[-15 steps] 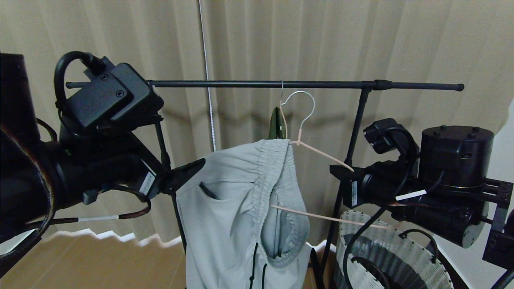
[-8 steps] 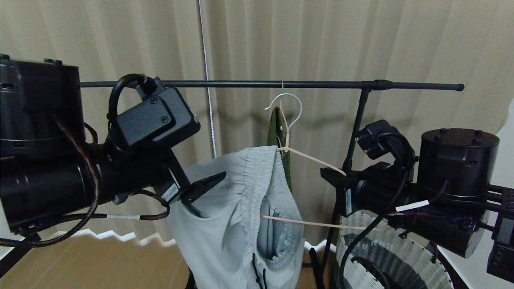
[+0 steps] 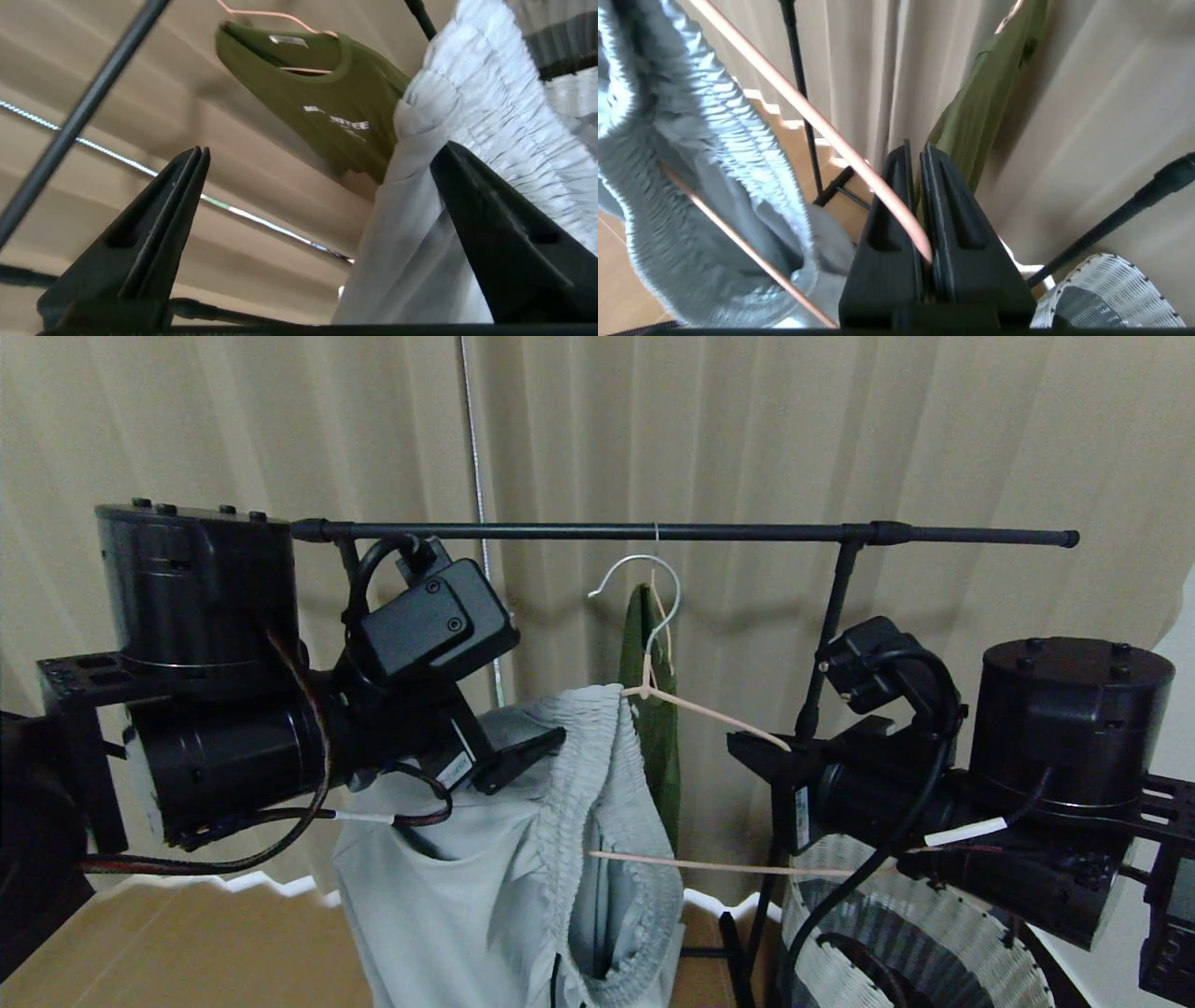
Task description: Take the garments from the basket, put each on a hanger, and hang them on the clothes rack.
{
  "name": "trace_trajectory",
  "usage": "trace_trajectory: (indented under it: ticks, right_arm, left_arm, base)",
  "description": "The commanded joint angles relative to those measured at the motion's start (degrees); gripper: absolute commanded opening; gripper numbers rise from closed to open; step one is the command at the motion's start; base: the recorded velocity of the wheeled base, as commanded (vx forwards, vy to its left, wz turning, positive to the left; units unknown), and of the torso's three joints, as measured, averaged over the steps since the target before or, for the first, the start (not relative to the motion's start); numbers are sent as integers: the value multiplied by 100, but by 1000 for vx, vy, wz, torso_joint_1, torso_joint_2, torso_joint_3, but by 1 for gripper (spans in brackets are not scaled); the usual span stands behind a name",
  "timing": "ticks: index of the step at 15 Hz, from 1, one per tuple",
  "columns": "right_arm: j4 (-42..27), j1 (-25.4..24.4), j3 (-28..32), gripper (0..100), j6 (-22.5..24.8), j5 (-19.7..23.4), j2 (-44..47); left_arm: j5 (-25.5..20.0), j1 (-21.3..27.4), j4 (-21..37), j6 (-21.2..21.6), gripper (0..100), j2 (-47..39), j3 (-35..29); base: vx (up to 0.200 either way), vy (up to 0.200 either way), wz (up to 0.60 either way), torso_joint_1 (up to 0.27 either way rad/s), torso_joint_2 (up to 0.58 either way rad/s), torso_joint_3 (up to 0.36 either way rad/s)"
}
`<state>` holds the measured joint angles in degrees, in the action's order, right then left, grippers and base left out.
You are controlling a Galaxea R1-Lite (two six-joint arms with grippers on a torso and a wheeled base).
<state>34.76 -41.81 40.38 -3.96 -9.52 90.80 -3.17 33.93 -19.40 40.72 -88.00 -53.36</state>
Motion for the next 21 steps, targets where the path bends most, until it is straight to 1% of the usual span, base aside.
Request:
trace_trajectory:
  ticks: [1,2,6,7,12,14,17,19,20,21]
  right_arm:
    - [181,-90,-74,0,1,56,17]
    - [356,-160,-118,0,18,82,43]
    - [409,-196,-153,0,27,100,8]
    - [409,-196,-153,0,27,100,8]
    - [427,-196,-197,0,45,126,-53]
    - [436,-196,-197,0,45,267,-115]
    - [550,-187,-214,0,53,267,-141]
    - [550,-160,-223,0,53,267,-150]
    - [550,-134,-223,0,62,267,-176]
    - [550,-125,-214,100,71,267,-176]
  left_arm:
    - [1,0,6,6,100,-85,27]
    - [1,0,6,33,100,-85,62]
    - [1,-9,6,33,100,-77,115]
    - [1,-9,6,33,0,-77,115]
    - [-17,-9,6,33,0,-77,177]
    - [-17,-9,-3,24,0,-68,168]
    - [1,-9,-20,6,0,-33,282]
    - [9,-9,-170,6,0,-24,405]
    - [27,-9,-504,6,0,-33,528]
    - [44,-9,-574,-2,0,-41,546]
  base:
    - [0,0,0,0,0,0]
    - [0,0,0,0,0,0]
    - [0,0,0,0,0,0]
    - [0,0,0,0,0,0]
    - [0,0,0,0,0,0]
    - [0,0,0,0,0,0]
    - [0,0,0,0,0,0]
    - [0,0,0,0,0,0]
    - [0,0,0,0,0,0]
    - [0,0,0,0,0,0]
